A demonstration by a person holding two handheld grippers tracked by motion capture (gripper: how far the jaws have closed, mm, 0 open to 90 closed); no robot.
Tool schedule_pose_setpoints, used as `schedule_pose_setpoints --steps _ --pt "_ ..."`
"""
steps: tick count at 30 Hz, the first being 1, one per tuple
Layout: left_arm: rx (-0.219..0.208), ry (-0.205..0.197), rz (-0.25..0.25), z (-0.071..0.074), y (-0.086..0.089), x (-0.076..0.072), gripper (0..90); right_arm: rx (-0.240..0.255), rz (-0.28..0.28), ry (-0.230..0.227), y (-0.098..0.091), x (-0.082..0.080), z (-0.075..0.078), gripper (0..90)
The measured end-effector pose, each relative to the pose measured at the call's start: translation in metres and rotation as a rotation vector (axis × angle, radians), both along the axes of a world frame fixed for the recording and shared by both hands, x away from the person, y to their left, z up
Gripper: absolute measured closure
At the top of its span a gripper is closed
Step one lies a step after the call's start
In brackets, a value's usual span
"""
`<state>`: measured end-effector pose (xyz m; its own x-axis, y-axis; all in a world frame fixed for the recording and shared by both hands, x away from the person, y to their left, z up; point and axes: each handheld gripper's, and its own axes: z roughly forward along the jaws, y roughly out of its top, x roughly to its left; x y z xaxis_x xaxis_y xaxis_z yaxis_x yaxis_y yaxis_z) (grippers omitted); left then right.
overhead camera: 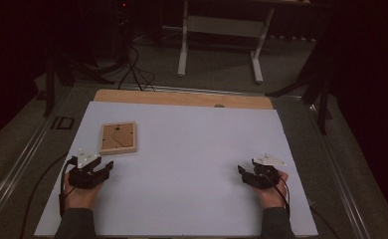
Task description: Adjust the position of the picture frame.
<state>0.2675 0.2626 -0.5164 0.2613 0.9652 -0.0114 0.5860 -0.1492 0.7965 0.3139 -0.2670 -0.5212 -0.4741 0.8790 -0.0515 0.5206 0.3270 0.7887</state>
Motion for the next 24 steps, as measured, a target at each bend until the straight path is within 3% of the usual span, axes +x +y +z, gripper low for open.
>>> schedule_pose_setpoints --steps 2,6,14,24 --pt "-0.011 -0.011 0.006 0.003 0.003 -0.002 50.6 0.002 0.005 -0.012 0.002 -0.002 0.003 36.9" --pt "0.007 -0.033 0.011 0.009 0.004 -0.004 50.6 -0.011 0.003 -0.046 0.004 -0.004 0.007 38.6" --pt "-0.011 -0.066 0.005 0.014 0.006 -0.006 55.6 0.006 0.003 -0.065 0.003 -0.007 0.011 39.1" --pt "-0.044 -0.044 0.027 0.012 0.010 -0.004 56.7 0.016 0.007 -0.084 0.003 -0.009 0.013 39.2"
